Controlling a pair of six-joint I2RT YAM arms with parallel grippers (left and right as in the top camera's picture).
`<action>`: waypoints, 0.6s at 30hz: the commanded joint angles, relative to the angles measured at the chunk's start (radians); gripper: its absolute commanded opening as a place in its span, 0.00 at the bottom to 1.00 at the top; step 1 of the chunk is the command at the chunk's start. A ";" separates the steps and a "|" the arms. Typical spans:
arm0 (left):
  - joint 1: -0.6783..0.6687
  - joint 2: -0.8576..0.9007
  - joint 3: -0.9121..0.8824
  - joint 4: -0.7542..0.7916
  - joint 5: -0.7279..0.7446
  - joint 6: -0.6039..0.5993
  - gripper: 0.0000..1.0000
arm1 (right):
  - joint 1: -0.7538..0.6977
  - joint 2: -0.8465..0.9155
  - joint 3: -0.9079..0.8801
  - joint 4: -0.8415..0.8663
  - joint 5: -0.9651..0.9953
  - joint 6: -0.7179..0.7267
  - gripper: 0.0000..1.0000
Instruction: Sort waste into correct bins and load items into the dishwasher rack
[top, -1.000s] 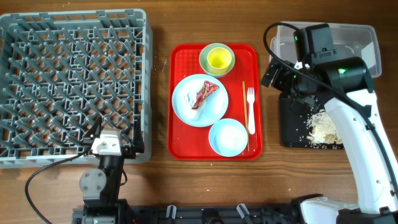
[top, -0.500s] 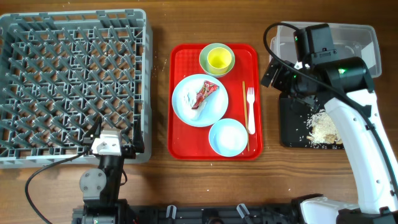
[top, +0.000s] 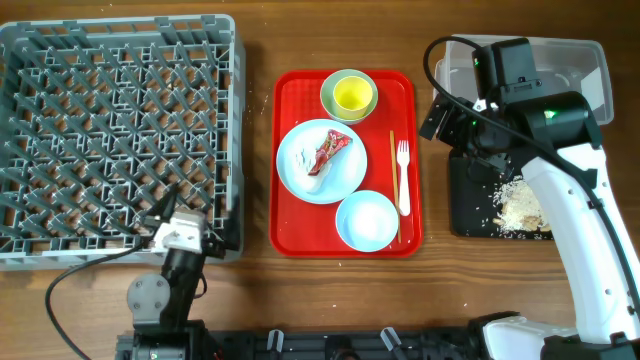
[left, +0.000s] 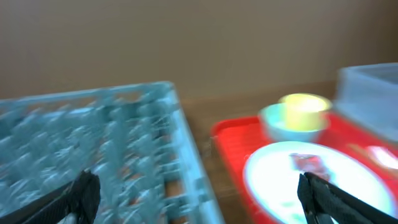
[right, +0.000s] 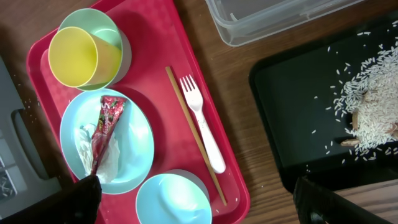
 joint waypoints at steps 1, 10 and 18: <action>-0.009 -0.005 -0.002 0.183 0.632 0.013 1.00 | 0.000 -0.010 0.006 0.003 0.024 -0.002 1.00; -0.011 -0.005 -0.002 0.305 1.041 0.012 1.00 | 0.000 -0.010 0.006 0.003 0.024 -0.002 1.00; -0.011 -0.005 -0.002 0.530 1.093 -0.174 1.00 | 0.000 -0.010 0.006 0.003 0.024 -0.002 1.00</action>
